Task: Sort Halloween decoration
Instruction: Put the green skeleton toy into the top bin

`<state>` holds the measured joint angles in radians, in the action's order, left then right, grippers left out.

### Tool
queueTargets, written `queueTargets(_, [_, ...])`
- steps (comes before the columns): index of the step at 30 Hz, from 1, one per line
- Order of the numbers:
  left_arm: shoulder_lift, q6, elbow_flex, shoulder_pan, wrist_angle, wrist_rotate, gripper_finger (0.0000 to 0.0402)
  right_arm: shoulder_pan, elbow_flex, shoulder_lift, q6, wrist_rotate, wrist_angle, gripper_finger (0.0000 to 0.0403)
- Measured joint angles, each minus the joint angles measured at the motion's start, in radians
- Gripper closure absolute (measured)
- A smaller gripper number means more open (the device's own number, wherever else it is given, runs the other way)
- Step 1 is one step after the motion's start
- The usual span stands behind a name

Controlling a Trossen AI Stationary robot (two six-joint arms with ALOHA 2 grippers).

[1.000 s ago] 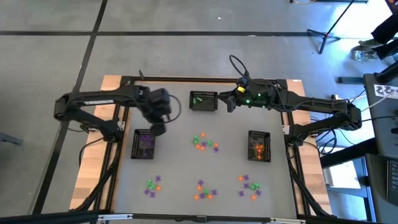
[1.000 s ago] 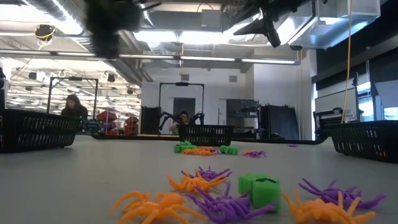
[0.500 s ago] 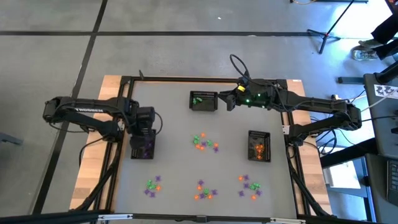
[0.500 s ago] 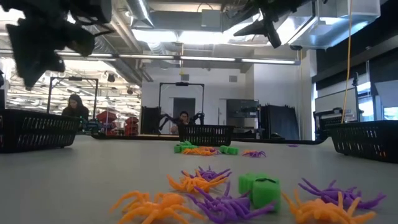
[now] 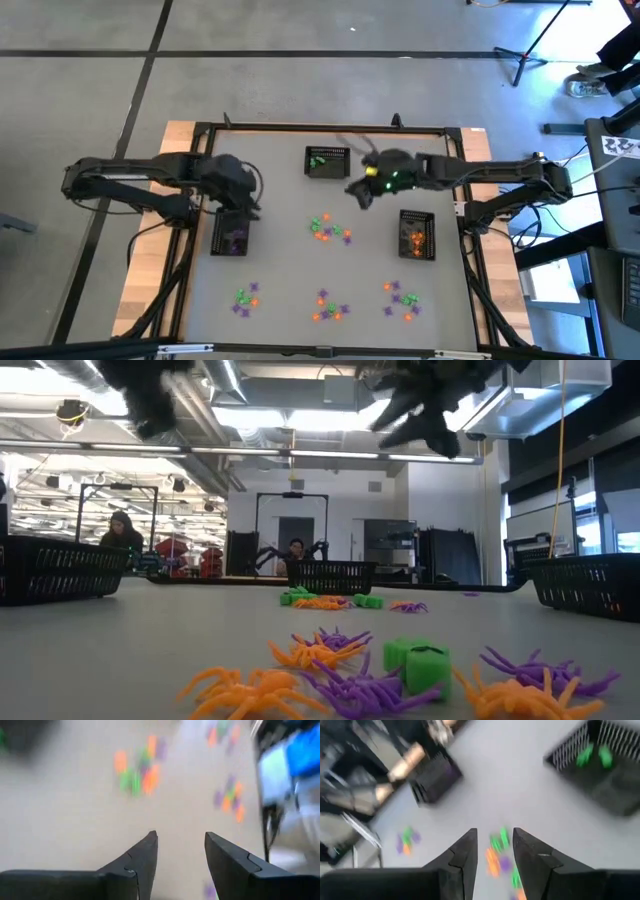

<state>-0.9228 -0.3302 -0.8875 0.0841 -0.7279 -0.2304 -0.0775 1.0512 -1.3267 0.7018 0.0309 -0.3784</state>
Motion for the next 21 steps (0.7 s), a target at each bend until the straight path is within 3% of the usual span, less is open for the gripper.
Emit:
queueTargets(5, [0.123, 0.022, 0.012, 0.009, 0.195, 0.122, 0.0247, 0.077, 0.000, -0.059, 0.008, -0.003, -0.094, 0.0281])
queueTargets(14, [0.260, -0.056, 0.138, 0.042, 0.499, 0.124, 0.0247, 0.139, 0.000, -0.208, 0.020, -0.009, -0.075, 0.0281])
queueTargets(21, [0.281, -0.192, 0.233, 0.042, 0.622, 0.125, 0.0247, 0.138, -0.001, -0.312, 0.027, 0.014, -0.007, 0.0281])
